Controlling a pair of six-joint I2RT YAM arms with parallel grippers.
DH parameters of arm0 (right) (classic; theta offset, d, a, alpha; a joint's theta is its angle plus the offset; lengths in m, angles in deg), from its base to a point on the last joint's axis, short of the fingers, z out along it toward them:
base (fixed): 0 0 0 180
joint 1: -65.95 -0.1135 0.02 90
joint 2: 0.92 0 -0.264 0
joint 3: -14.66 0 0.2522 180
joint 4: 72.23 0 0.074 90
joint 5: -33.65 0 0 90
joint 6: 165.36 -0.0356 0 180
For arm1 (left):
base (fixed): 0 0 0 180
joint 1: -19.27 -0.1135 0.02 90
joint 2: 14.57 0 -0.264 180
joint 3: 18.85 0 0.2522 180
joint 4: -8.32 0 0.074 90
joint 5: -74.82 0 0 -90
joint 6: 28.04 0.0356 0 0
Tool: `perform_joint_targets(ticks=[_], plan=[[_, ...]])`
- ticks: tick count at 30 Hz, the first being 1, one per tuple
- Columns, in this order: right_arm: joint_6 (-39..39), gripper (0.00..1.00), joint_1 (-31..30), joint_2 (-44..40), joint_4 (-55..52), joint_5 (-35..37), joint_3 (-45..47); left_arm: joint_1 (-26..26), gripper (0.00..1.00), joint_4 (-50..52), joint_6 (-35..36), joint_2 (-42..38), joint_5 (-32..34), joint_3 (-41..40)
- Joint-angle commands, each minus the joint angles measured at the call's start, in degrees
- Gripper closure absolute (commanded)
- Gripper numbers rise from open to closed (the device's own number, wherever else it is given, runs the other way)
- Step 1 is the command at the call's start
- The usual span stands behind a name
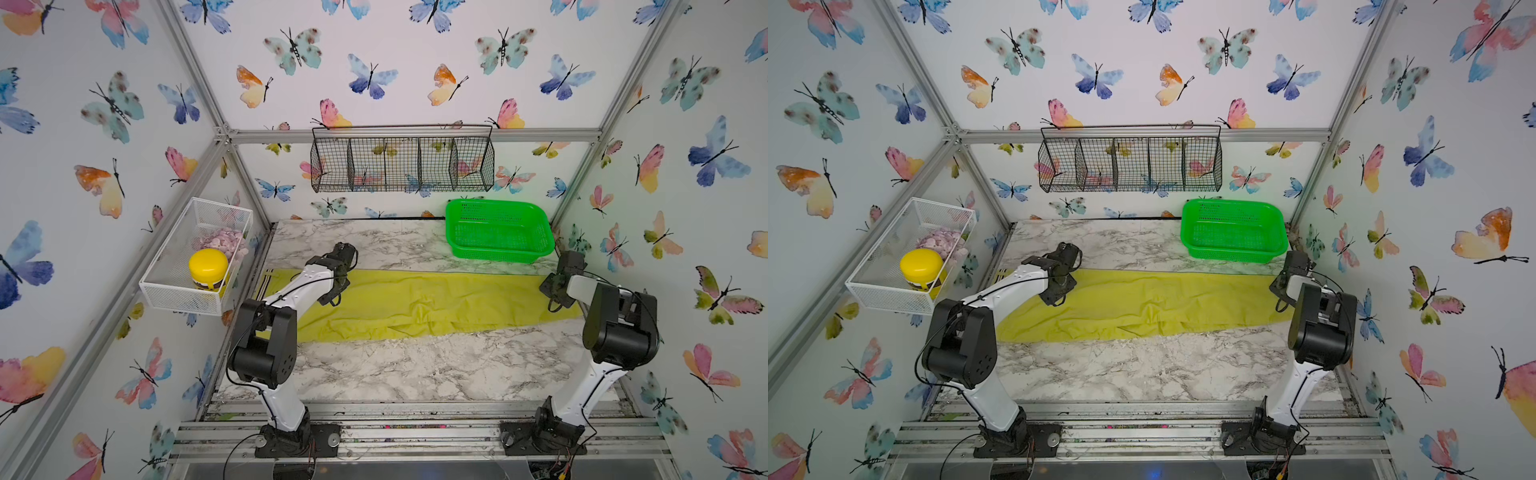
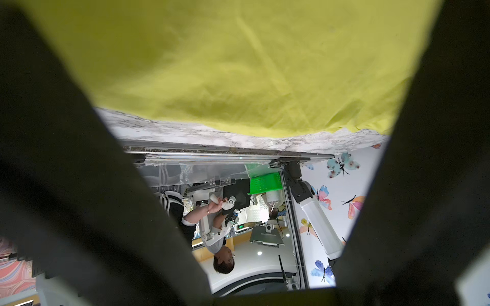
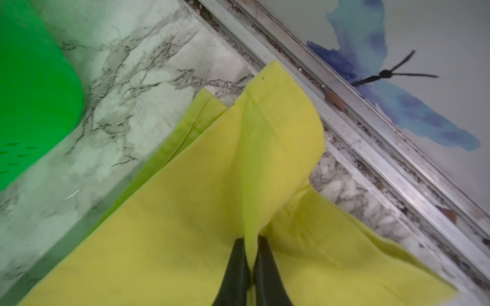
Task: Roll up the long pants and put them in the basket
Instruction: Fold the long pant at the center of the board.
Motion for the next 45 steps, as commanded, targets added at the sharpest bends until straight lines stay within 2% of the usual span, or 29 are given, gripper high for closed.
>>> perform_joint_targets(ticks=[1, 9, 16, 26, 31, 35, 37, 40, 45], plan=[[-1.5, 0.95, -0.3, -7.4, -2.0, -4.2, -0.4, 5.5, 0.78, 0.7, -1.1, 2.2, -3.1, 3.7], [-1.6, 0.96, -0.5, -20.3, -5.9, -6.5, -2.7, 14.3, 0.79, 1.9, -0.1, 13.6, -8.2, 15.1], [-1.9, 0.96, -0.5, -25.0, -8.2, -8.0, -10.4, 20.2, 0.79, 2.1, 0.0, 19.9, -11.6, 18.5], [-3.1, 0.96, -0.5, -25.8, -9.8, -10.2, -24.3, 22.2, 0.79, -6.5, 0.0, 21.7, -19.7, 15.5], [-7.0, 0.96, -0.5, -25.8, -9.1, -16.3, -28.7, 23.9, 0.79, -9.3, 0.6, 26.9, -25.4, 21.0], [-13.7, 0.95, -1.0, -27.4, -5.4, -23.1, -25.6, 25.0, 0.82, -9.8, 0.6, 30.7, -29.2, 27.4], [-15.3, 0.96, -3.0, -28.2, -3.6, -24.0, -23.4, 24.4, 0.82, -10.7, 0.4, 29.3, -29.7, 27.6], [-14.4, 0.96, -9.3, -27.7, -3.4, -22.9, -22.2, 21.4, 0.81, -11.9, 0.5, 23.7, -30.1, 25.5], [-12.8, 0.95, -23.4, -25.2, -1.3, -17.4, -19.0, 12.1, 0.78, -14.0, 1.0, 8.8, -30.4, 18.7]])
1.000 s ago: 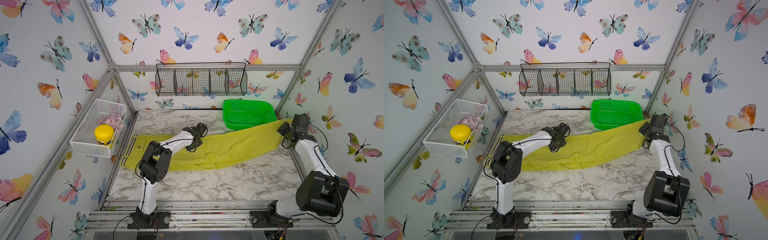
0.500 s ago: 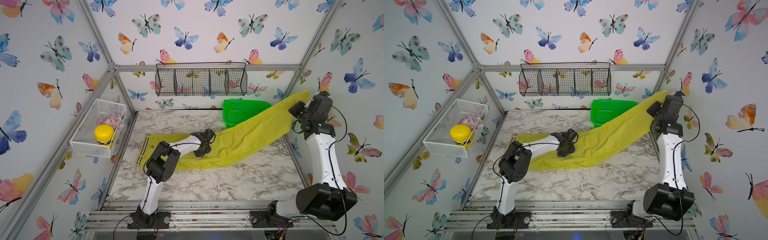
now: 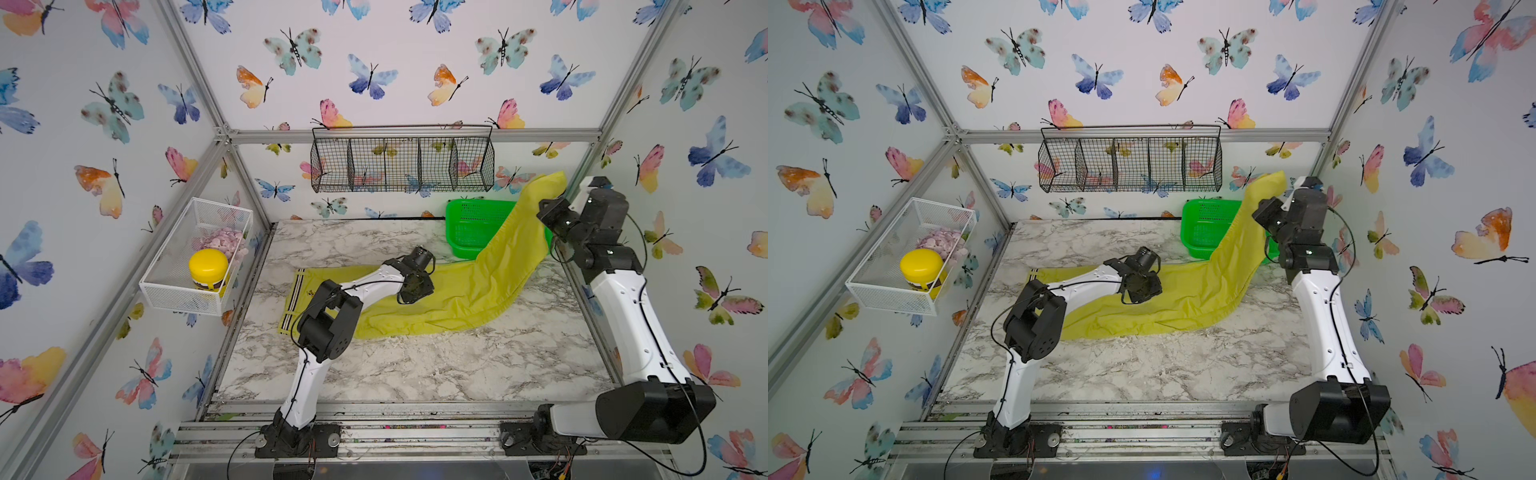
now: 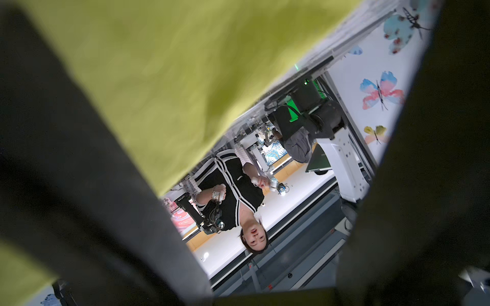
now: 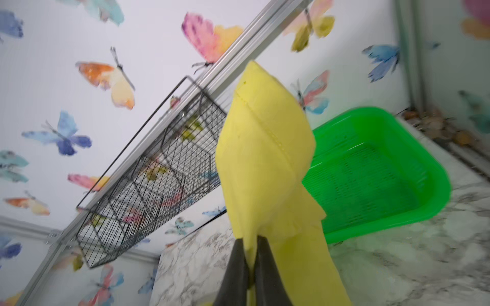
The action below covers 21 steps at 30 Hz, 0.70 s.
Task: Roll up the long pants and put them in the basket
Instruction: Fold the long pant at the center of the board.
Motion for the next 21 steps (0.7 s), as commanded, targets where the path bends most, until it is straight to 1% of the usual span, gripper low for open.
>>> perform_joint_targets(ticks=[1, 4, 5, 6, 9, 10, 12, 13, 15, 16, 21], plan=[[0.8, 0.96, -7.8, 1.8, 4.3, 3.0, 1.2, -8.0, 0.78, -2.1, 1.2, -14.0, -0.6, -3.3], [1.2, 0.96, -15.3, 5.1, 4.8, 5.5, 0.3, -12.6, 0.74, -1.8, 1.9, -23.9, 2.0, -7.6], [1.2, 0.96, -17.8, 6.4, 4.9, 6.1, -0.4, -14.1, 0.72, -1.6, 2.2, -27.3, 3.0, -8.9], [1.3, 0.96, -20.0, 7.8, 5.1, 6.5, -1.2, -15.7, 0.68, -1.4, 2.5, -30.7, 4.0, -10.2], [0.8, 0.96, -25.3, 12.2, 6.0, 6.6, -3.2, -19.5, 0.59, -1.2, 3.7, -40.0, 7.2, -13.5], [0.4, 0.96, -26.7, 13.9, 6.2, 6.7, -3.8, -20.2, 0.55, -1.2, 4.0, -42.7, 8.6, -14.5], [0.1, 0.96, -30.0, 17.4, 7.2, 6.3, -5.7, -21.0, 0.51, -0.4, 5.2, -48.3, 13.6, -15.8], [0.2, 0.96, -31.5, 19.4, 7.6, 6.1, -6.9, -21.0, 0.47, 0.5, 5.6, -50.5, 15.6, -16.0], [0.3, 0.96, -34.9, 24.4, 7.3, 5.7, -10.9, -21.4, 0.43, 2.9, 6.3, -54.5, 19.4, -16.0], [0.2, 0.96, -36.0, 26.8, 7.3, 5.1, -12.9, -21.6, 0.41, 3.8, 6.5, -56.0, 20.4, -15.9], [-0.6, 0.96, -41.3, 39.8, 7.1, 2.7, -24.7, -22.8, 0.38, 9.0, 8.0, -61.8, 24.3, -15.8]])
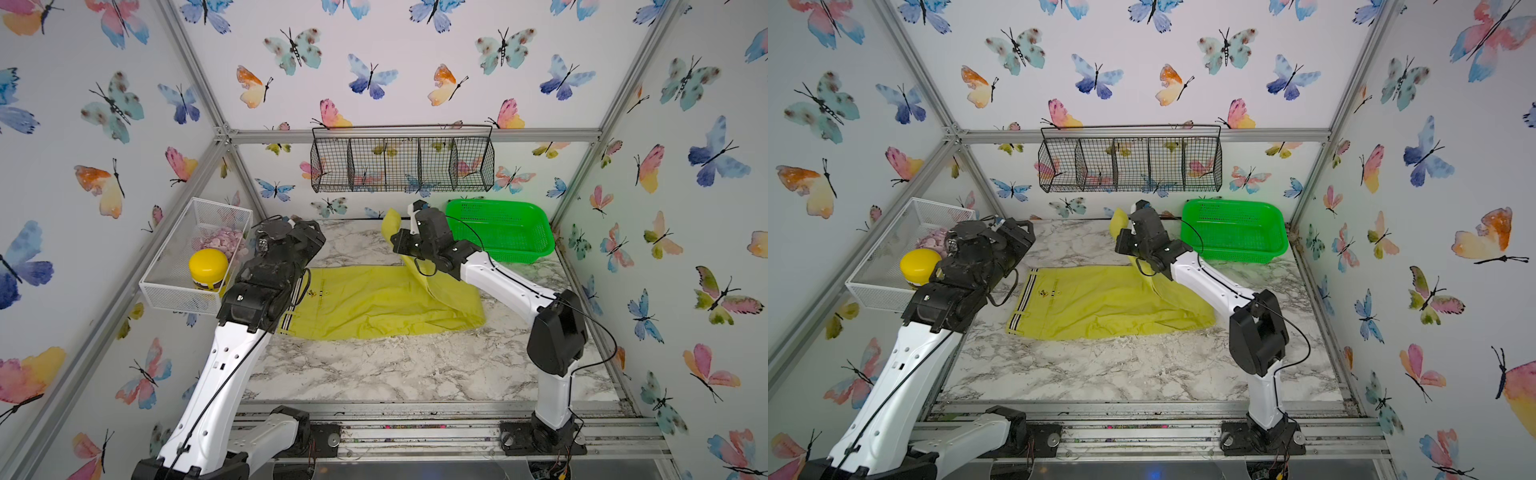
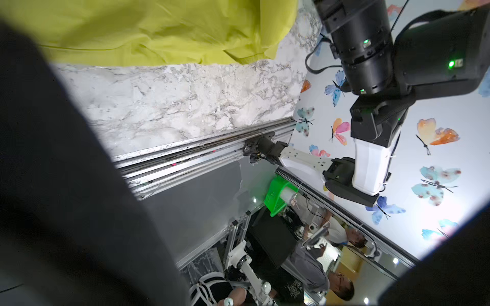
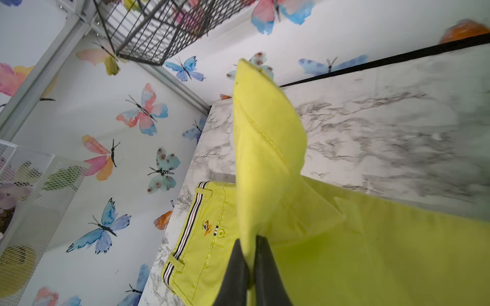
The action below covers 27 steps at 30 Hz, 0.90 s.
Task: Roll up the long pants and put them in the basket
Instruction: Fold the long pant at the center of the board.
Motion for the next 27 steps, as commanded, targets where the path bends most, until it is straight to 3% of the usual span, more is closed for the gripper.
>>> perform_joint_targets(ticks=[1, 6, 14, 15, 17, 19, 20, 23, 27], plan=[[-0.5, 0.96, -3.2, 6.7, 2.3, -2.1, -7.2, -0.8, 0.36, 6.0, 2.4, -3.0, 6.5, -0.7], [-1.1, 0.96, -6.6, 17.9, 1.1, -4.2, -19.0, -1.0, 0.28, 10.3, 3.4, -6.5, 8.9, -1.3], [-4.0, 0.95, -10.1, 27.1, 2.9, -8.0, -26.3, -1.2, 0.18, 14.3, 4.9, -10.1, 13.2, -1.7], [-4.3, 0.88, -10.4, 27.6, 4.7, -9.2, -25.2, -1.2, 0.16, 14.5, 5.1, -10.3, 13.2, -1.7], [-5.5, 0.53, -10.8, 28.5, 10.4, -13.4, -22.7, -1.3, 0.15, 15.0, 5.3, -10.4, 13.5, -1.7], [-6.2, 0.33, -11.2, 30.5, 13.5, -18.8, -23.3, -1.3, 0.15, 15.0, 5.3, -10.4, 13.6, -2.1], [-5.2, 0.01, -11.5, 31.5, 12.4, -20.3, -25.3, -1.3, 0.15, 14.8, 5.3, -10.5, 13.5, -2.6], [3.3, 0.0, -12.7, 30.0, 4.3, -17.5, -26.7, -1.3, 0.15, 13.7, 4.6, -10.0, 11.9, -4.3], [17.1, 0.0, -13.2, 15.8, 2.7, -3.1, -11.2, -1.3, 0.17, 10.1, 2.5, -8.9, 7.4, -10.1]])
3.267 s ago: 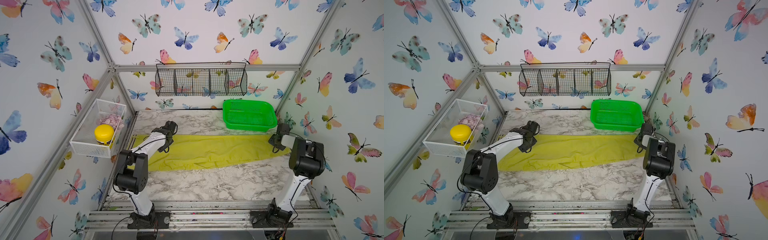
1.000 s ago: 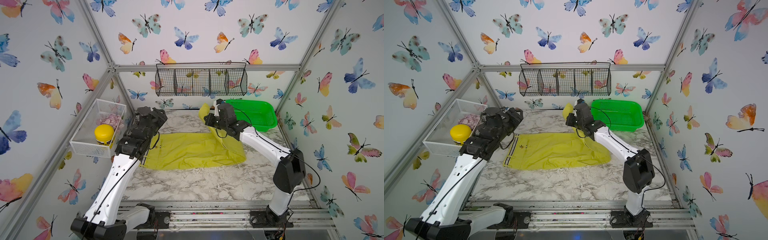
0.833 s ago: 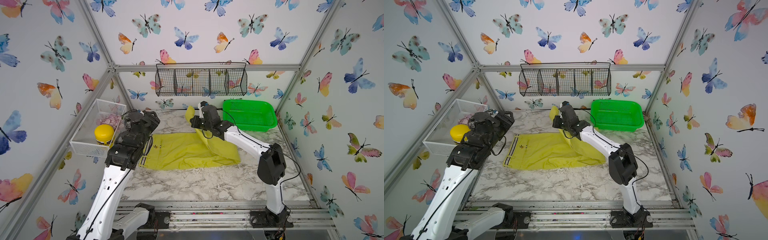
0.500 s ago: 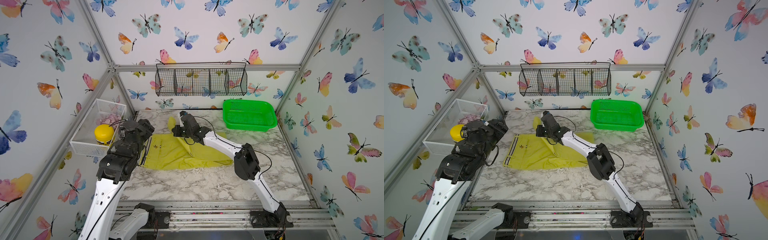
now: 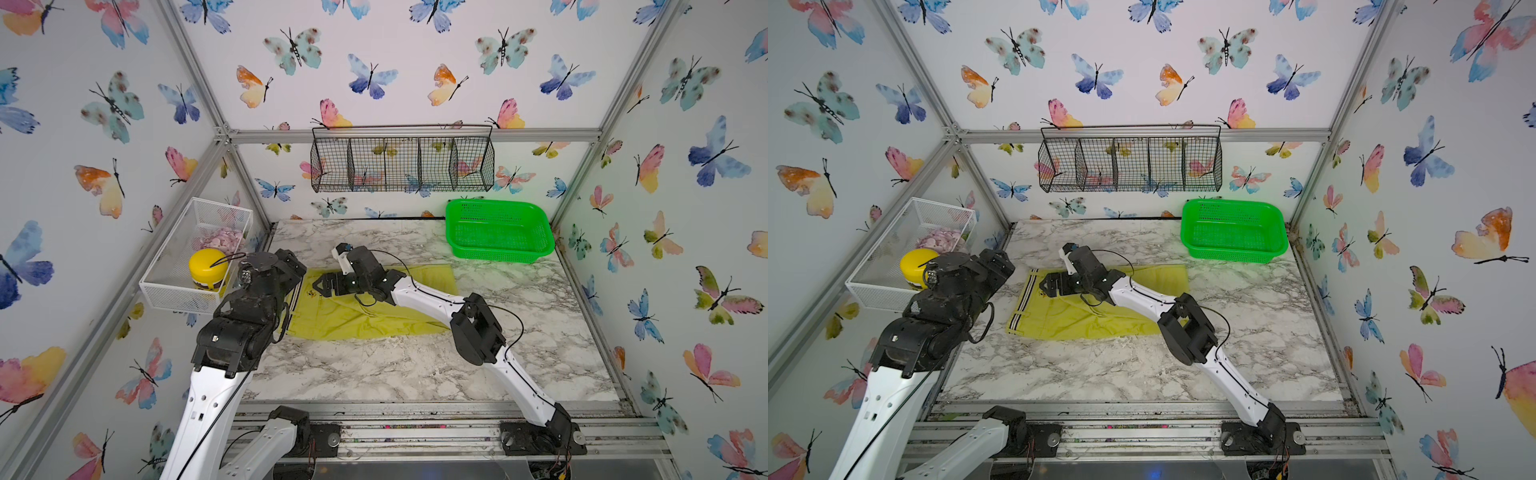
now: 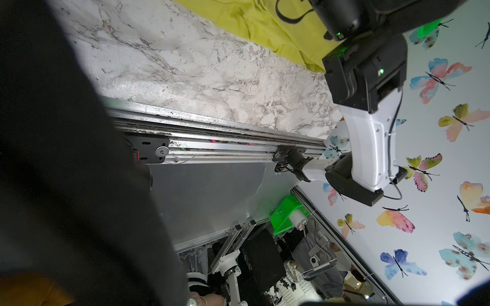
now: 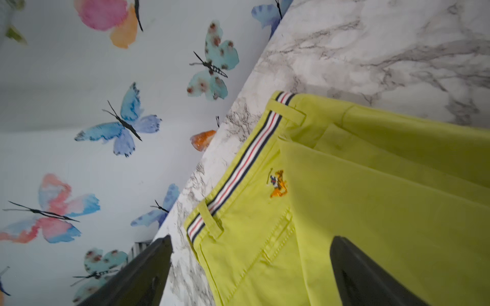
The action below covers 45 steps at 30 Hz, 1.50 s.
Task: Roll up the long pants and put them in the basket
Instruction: Fold the long pant at the center of the board, then adjust the long pant at the center of the board.
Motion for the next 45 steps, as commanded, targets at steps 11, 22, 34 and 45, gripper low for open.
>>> perform_joint_targets(ticks=[11, 22, 34, 45], plan=[[29.4, 0.94, 5.7, -28.3, -0.5, 39.2, 32.3, -0.1, 0.35, -16.0, -4.7, 16.4, -18.5, -12.0], [26.5, 0.96, 15.7, -25.8, -2.9, 33.5, 40.1, 9.5, 0.56, -19.6, -4.0, 52.7, -26.4, 10.0], [26.2, 0.96, 24.1, -22.9, 0.4, 26.7, 51.2, 15.9, 0.67, -2.9, -4.6, 71.6, -19.2, 22.7], [12.6, 0.96, 24.3, -37.5, -3.2, 27.3, 72.1, 16.4, 0.68, -6.5, -3.0, 76.5, -27.8, 19.3]])
